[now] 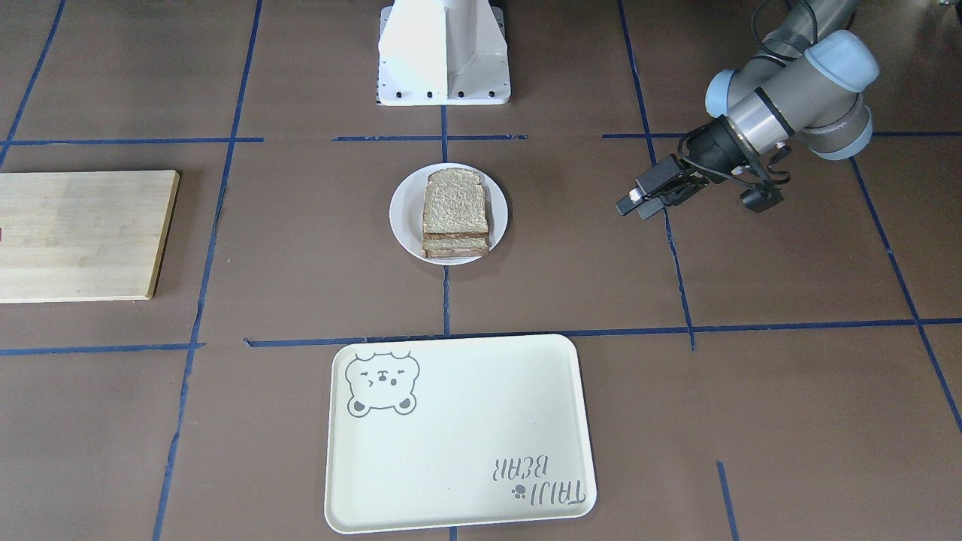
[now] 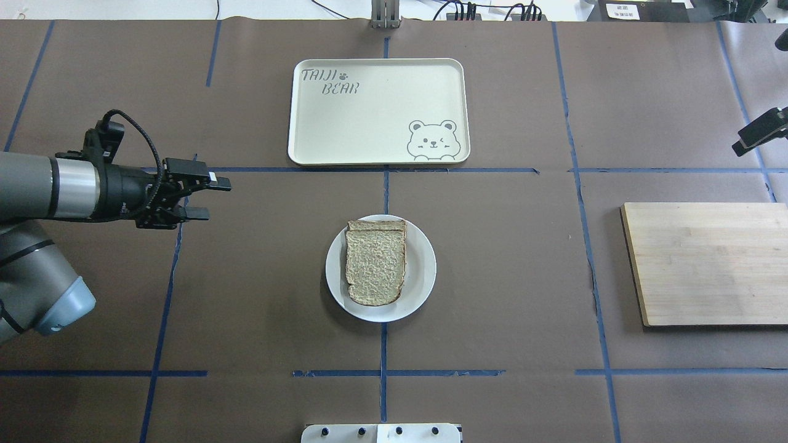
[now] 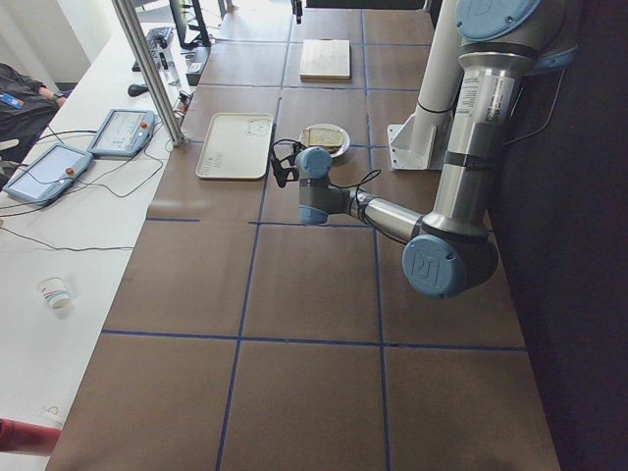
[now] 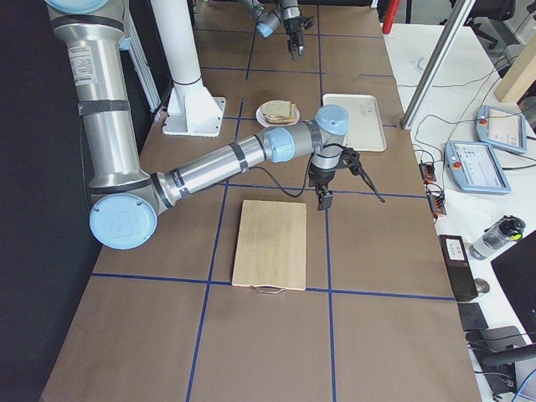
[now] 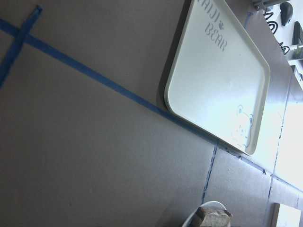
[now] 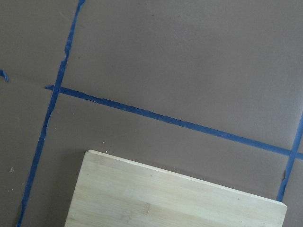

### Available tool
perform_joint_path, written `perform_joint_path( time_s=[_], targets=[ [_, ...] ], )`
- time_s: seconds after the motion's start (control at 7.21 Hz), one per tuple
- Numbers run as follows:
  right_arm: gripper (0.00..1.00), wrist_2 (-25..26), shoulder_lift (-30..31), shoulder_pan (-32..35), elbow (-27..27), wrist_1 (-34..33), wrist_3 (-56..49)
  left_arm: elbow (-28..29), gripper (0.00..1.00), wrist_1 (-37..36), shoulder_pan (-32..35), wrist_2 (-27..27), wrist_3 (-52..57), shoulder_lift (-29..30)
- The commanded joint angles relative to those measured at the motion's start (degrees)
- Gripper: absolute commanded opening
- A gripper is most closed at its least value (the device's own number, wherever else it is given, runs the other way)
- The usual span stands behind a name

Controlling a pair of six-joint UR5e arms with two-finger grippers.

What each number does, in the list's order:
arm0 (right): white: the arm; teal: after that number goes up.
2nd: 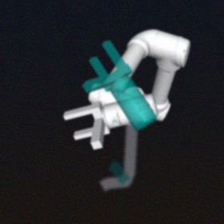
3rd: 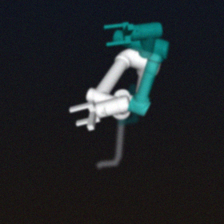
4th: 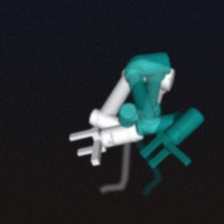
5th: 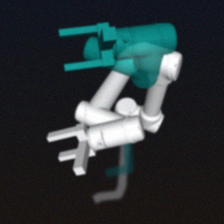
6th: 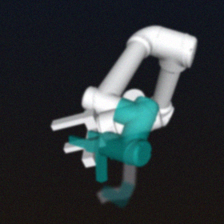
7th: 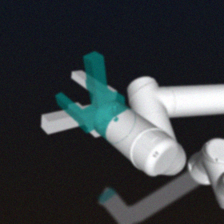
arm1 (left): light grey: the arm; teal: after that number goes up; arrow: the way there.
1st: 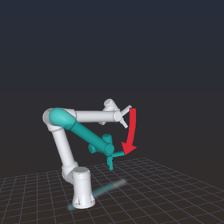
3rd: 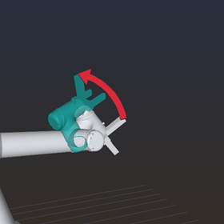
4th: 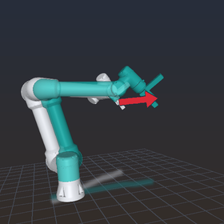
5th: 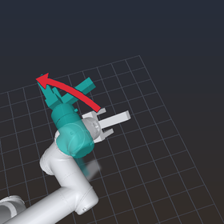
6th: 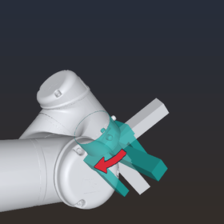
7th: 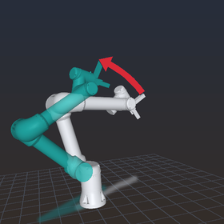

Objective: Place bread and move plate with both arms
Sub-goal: 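Move the left gripper to the plate rim and grip it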

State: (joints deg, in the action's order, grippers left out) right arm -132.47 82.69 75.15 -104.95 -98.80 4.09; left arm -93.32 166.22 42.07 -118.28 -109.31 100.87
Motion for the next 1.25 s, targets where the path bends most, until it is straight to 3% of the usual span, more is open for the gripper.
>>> perform_joint_path(
  time_s=[0.0, 0.14, 0.42, 1.11],
  targets=[
    [1.00, -6.3, 1.8, 4.1, 3.4, 0.0, -5.3, 1.1, 0.57, -0.4, -6.4, 2.6, -3.0, 3.7],
    [1.00, -6.3, 1.9, 4.3, 3.5, 0.0, -5.3, 1.4, 0.51, -0.5, -8.7, 3.7, -3.1, 4.4],
    [1.00, -6.3, 2.2, 5.3, 3.5, 0.1, -5.2, 4.3, 0.48, -0.8, -14.5, 10.6, -3.2, 7.5],
    [1.00, -6.4, 1.4, 7.2, 2.8, 0.2, -5.3, 9.2, 0.44, -0.9, -15.6, 11.3, -3.1, 10.4]
  ],
)
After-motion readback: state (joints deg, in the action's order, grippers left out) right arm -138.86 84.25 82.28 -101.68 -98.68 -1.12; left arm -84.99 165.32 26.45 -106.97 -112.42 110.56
